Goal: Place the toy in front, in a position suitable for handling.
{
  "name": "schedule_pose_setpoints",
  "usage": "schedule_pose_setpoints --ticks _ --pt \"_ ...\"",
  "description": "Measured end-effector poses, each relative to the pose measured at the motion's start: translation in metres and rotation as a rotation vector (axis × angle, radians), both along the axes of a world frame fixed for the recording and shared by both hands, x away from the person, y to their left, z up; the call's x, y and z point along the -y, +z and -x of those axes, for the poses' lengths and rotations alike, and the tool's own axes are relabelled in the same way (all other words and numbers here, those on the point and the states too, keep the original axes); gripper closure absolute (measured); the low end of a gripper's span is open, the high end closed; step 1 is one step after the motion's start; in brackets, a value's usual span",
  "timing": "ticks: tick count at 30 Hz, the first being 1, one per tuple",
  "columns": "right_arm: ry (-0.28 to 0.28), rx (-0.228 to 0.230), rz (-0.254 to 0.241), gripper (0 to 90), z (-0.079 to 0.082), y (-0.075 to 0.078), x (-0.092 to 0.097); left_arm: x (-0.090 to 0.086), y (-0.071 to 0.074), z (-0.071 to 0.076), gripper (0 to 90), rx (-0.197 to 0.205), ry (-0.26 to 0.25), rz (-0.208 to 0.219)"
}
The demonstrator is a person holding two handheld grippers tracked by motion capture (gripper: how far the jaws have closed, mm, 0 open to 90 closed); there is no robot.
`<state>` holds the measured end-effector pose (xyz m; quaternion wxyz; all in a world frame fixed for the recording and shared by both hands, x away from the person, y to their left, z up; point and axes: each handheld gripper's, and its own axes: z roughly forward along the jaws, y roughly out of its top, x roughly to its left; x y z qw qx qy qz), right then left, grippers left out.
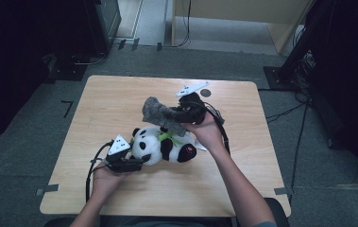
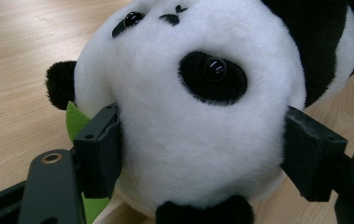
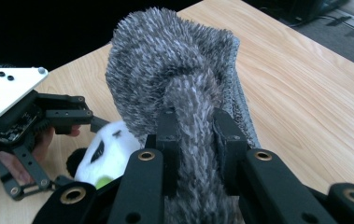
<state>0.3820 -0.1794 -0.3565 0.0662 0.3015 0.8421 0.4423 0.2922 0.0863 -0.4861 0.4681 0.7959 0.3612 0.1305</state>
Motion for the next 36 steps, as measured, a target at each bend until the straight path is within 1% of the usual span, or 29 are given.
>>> schedule_pose_setpoints --ticks 1,2,4,5,6,7,8,9,10,11,14,15,18,20,23,25,27,30,33,34,35,36 --pt "0.014 0.009 0.005 75.4 -0.002 -0.002 -0.011 0.0 0.0 0.001 24.2 0.005 0.001 -0.002" --pt "0.014 0.009 0.005 75.4 -0.002 -0.002 -0.011 0.0 0.0 0.001 24.2 0.005 0.001 -0.002" --pt "0.031 0.025 -0.004 76.1 -0.005 -0.006 -0.022 0.0 0.0 0.002 24.2 0.003 0.007 -0.003" --pt "0.046 0.014 0.002 76.6 -0.007 -0.011 -0.03 0.001 0.0 0.002 24.2 -0.001 0.011 0.002" --pt "0.046 0.014 0.002 76.6 -0.007 -0.011 -0.03 0.001 0.0 0.002 24.2 -0.001 0.011 0.002" --pt "0.065 -0.003 0.024 76.7 -0.01 -0.019 -0.039 0.001 0.0 0.002 24.2 -0.005 0.016 0.009" --pt "0.065 -0.003 0.024 76.7 -0.01 -0.019 -0.039 0.001 0.0 0.002 24.3 -0.005 0.016 0.009" --pt "0.079 -0.03 0.037 76.7 -0.012 -0.026 -0.046 0.001 0.0 0.002 24.3 -0.004 0.017 0.009" --pt "0.079 -0.03 0.037 76.7 -0.012 -0.026 -0.046 0.001 0.0 0.002 24.3 -0.004 0.017 0.009" --pt "0.091 -0.049 0.041 76.7 -0.014 -0.031 -0.052 0.001 -0.001 0.002 24.3 -0.003 0.017 0.009" --pt "0.1 -0.053 0.049 76.7 -0.014 -0.035 -0.056 0.001 0.0 0.003 24.5 -0.004 0.015 0.004" --pt "0.102 -0.055 0.059 76.7 -0.015 -0.038 -0.059 0.001 0.0 0.002 24.6 -0.009 0.016 0.001" --pt "0.096 -0.066 0.071 76.6 -0.017 -0.041 -0.06 0.001 0.0 0.002 24.8 -0.011 0.017 0.001" --pt "0.092 -0.086 0.076 76.6 -0.02 -0.046 -0.059 0.0 0.0 0.002 24.8 -0.013 0.015 0.004" --pt "0.092 -0.097 0.073 76.6 -0.022 -0.05 -0.057 0.0 0.0 0.001 24.8 -0.019 0.013 0.006" --pt "0.085 -0.12 0.067 76.6 -0.024 -0.054 -0.055 0.0 0.0 0.001 24.9 -0.018 0.013 0.004" --pt "0.085 -0.126 0.063 76.5 -0.025 -0.055 -0.053 0.001 0.0 0.001 25.0 -0.017 0.013 0.002" --pt "0.069 -0.14 0.062 76.2 -0.027 -0.057 -0.048 0.001 0.0 0.001 25.7 -0.018 0.011 -0.004" --pt "0.061 -0.137 0.077 76.2 -0.028 -0.057 -0.046 0.0 0.0 0.0 26.1 -0.022 0.008 0.002" --pt "0.057 -0.131 0.085 76.0 -0.028 -0.057 -0.045 0.0 0.0 0.0 26.2 -0.021 0.009 0.003" --pt "0.045 -0.118 0.106 75.9 -0.028 -0.057 -0.043 0.0 0.0 0.001 26.5 -0.022 0.01 0.005" --pt "0.045 -0.118 0.106 75.9 -0.028 -0.057 -0.043 0.0 0.0 0.001 26.7 -0.022 0.01 0.005"
